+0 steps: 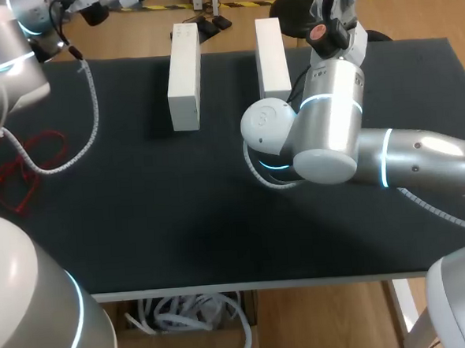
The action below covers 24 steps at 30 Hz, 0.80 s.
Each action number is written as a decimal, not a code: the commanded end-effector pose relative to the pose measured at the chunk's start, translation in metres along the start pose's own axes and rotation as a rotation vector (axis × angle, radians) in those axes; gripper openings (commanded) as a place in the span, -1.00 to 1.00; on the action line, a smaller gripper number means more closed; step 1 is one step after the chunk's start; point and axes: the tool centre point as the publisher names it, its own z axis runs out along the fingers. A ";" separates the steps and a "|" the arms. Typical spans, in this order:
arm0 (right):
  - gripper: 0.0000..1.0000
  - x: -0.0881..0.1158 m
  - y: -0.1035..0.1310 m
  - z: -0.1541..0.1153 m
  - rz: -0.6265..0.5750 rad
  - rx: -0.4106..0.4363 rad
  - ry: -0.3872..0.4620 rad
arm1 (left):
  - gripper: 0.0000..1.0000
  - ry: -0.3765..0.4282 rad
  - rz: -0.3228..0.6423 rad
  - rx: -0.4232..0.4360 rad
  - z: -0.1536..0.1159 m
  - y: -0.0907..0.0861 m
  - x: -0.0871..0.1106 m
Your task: Grab the tape and strap the tape.
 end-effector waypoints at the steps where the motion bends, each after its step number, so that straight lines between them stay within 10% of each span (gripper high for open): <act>1: -1.00 0.001 -0.001 0.000 -0.002 -0.005 -0.002 | -1.00 0.005 -0.009 -0.054 0.001 -0.010 0.002; 24: -1.00 0.001 -0.001 0.000 -0.002 -0.005 -0.002 | -1.00 -0.029 -0.106 -0.662 0.028 -0.044 0.008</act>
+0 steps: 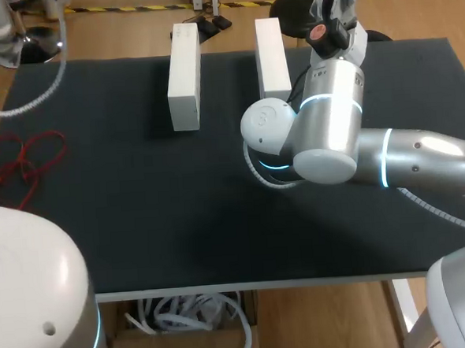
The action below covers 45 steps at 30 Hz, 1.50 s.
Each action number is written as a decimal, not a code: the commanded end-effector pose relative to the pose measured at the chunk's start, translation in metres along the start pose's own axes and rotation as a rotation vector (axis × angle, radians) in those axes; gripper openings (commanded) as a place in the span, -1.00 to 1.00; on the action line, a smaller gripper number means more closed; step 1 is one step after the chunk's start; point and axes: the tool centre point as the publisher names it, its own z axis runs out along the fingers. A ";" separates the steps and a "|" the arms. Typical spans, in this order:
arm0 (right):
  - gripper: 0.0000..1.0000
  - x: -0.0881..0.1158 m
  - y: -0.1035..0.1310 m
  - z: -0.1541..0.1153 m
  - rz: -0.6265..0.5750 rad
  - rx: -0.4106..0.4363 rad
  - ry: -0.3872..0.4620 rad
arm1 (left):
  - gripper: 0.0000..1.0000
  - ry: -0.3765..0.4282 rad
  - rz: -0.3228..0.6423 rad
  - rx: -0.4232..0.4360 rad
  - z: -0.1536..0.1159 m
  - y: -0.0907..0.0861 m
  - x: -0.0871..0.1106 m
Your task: Grab the tape and strap the tape.
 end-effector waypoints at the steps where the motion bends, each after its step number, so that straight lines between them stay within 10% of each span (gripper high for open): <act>1: -1.00 0.001 -0.001 0.000 -0.002 -0.005 -0.002 | -1.00 -0.034 -0.029 -0.290 0.005 -0.011 0.010; 24: -1.00 0.001 -0.001 0.000 -0.002 -0.005 -0.002 | -1.00 -0.062 -0.060 -0.712 0.014 -0.028 0.023; 45: -1.00 0.001 -0.001 0.000 -0.002 -0.005 -0.002 | -1.00 -0.090 -0.016 -0.828 0.017 -0.034 0.024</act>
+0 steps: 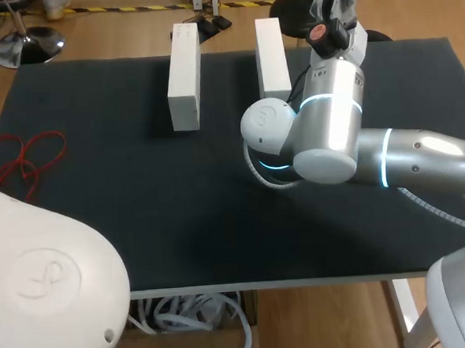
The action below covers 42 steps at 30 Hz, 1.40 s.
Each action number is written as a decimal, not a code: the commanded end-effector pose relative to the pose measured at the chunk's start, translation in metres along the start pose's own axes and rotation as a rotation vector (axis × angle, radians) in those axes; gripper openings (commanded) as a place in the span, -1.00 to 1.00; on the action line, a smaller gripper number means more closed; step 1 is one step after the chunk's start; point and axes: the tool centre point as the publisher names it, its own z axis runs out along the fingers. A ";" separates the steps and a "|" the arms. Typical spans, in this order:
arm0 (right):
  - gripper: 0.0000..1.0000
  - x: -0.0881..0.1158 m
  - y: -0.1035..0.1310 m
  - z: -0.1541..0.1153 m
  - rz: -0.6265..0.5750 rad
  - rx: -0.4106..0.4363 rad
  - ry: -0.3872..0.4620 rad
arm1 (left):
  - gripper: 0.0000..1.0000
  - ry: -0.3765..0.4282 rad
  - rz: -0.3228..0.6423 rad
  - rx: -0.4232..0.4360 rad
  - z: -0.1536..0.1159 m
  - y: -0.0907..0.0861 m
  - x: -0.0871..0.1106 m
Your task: Grab the tape and strap the tape.
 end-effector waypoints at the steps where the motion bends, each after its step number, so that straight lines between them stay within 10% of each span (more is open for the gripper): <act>1: -1.00 0.001 -0.001 0.000 -0.002 -0.005 -0.002 | -1.00 0.000 -0.001 -0.056 0.004 -0.004 0.002; 19: -1.00 0.001 -0.001 0.000 -0.002 -0.005 -0.002 | -1.00 0.015 -0.029 -0.170 0.018 0.001 0.009; 42: -1.00 0.001 -0.001 0.000 -0.002 -0.005 -0.002 | -1.00 -0.010 -0.017 -0.094 0.024 0.000 0.003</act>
